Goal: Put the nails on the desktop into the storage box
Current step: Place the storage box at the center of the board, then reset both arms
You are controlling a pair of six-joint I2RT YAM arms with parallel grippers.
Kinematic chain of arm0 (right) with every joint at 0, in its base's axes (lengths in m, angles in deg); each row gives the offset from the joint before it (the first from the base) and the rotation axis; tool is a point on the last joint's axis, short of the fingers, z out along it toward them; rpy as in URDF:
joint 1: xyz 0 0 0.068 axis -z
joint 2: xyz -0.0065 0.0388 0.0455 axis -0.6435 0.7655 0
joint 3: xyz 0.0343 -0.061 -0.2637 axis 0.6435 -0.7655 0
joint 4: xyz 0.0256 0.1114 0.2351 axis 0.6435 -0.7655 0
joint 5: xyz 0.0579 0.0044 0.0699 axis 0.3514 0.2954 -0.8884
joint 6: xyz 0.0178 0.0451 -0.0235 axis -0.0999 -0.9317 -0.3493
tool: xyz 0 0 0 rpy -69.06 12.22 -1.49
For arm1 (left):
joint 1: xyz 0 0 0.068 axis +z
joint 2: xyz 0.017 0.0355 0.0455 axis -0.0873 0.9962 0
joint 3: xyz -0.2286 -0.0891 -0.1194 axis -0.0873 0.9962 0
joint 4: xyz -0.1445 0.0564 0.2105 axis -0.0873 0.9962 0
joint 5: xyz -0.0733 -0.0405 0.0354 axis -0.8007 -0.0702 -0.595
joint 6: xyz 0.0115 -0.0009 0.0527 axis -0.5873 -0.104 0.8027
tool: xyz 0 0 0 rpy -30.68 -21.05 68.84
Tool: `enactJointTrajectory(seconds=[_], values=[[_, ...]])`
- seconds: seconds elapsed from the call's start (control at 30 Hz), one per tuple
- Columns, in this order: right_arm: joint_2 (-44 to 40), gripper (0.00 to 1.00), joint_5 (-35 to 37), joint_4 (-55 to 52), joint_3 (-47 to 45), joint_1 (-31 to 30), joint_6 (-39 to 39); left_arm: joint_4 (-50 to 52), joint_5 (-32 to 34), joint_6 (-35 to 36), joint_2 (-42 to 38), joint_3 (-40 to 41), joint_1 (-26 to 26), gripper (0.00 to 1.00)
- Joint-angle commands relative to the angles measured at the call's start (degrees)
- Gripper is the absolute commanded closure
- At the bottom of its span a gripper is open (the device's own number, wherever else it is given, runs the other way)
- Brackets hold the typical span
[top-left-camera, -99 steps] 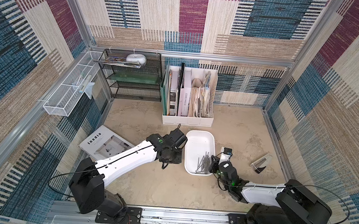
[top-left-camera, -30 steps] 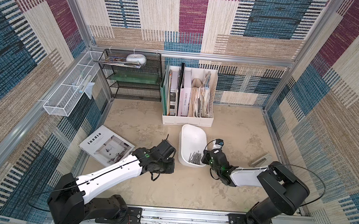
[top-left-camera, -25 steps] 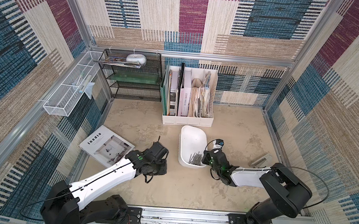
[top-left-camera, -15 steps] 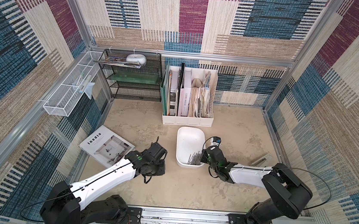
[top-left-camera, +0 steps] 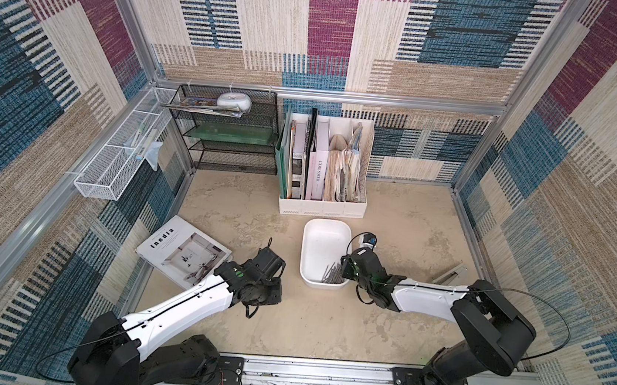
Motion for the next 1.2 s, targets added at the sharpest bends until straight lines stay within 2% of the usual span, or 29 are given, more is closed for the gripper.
enactJointTrajectory(seconds=[0.0, 0.1, 0.17, 0.3, 0.33, 0.43, 0.53, 0.57, 0.63, 0.73, 0.8, 0.9, 1.03, 1.07, 1.17], values=[[-3.63, 0.54, 1.24, 0.14, -0.62, -0.11, 1.25, 0.21, 1.25, 0.7, -1.43, -0.08, 0.41, 0.69], [-9.55, 0.52, 4.83, -2.89, -0.79, -0.14, 4.26, 0.0, 3.63, 0.94, -4.48, -0.37, 1.1, 0.68], [-14.26, 0.48, 10.06, -8.76, -0.66, -0.1, 6.28, 0.01, 6.67, 1.92, -6.64, -1.02, 1.67, 0.68], [-23.53, 0.22, 24.8, -14.75, -2.5, 0.89, 12.82, 0.59, 18.49, 4.53, -11.28, -2.5, 3.31, 0.66], [-25.39, 0.13, 29.55, -16.23, -3.13, 1.54, 14.18, 0.38, 21.94, 5.1, -12.36, -2.8, 3.96, 0.59], [-28.73, 0.0, 35.57, -16.39, -4.83, 4.9, 20.51, -1.94, 33.19, 7.51, -15.04, -3.18, 5.35, 0.29], [-29.9, 0.0, 36.7, -13.06, -7.13, 9.63, 25.71, -6.04, 40.45, 9.86, -15.77, -3.17, 7.88, 0.05], [-29.84, 0.0, 36.46, -12.19, -7.48, 11.27, 26.12, -7.61, 42.9, 9.94, -15.48, -2.75, 8.74, 0.01], [-28.94, 0.0, 36.09, -9.24, -8.3, 14.91, 27.23, -13.36, 49.49, 12.31, -14.26, -0.9, 10.51, 0.01], [-26.08, 0.0, 35.76, -3.89, -8.84, 19.89, 27.89, -28.4, 56.35, 26.3, -11.26, 3.9, 12.42, 0.01], [-23.98, 0.0, 33.09, 2.1, -10.13, 23.62, 29.5, -34.12, 55.78, 32.46, -8.71, 5.16, 14.67, 0.01], [-21.77, 0.0, 27.39, 9.25, -12.82, 28.44, 30.54, -37.93, 51.34, 35.05, -5.57, 6.76, 18.01, 0.01], [-21.09, 0.0, 21.06, 25.36, -20.85, 32.63, 34.15, -56.95, 40.44, 43.58, -4.02, 14.78, 21.07, 0.04], [-20.67, 0.0, 18.98, 28.89, -22.3, 33.77, 34.96, -60.84, 36.31, 44.47, -3.02, 16.38, 22.45, 0.05], [-18.8, 0.0, 15.7, 34.9, -24.51, 35.8, 36.45, -66.17, 32.13, 44.67, 2.1, 17.37, 24.92, 0.09]])
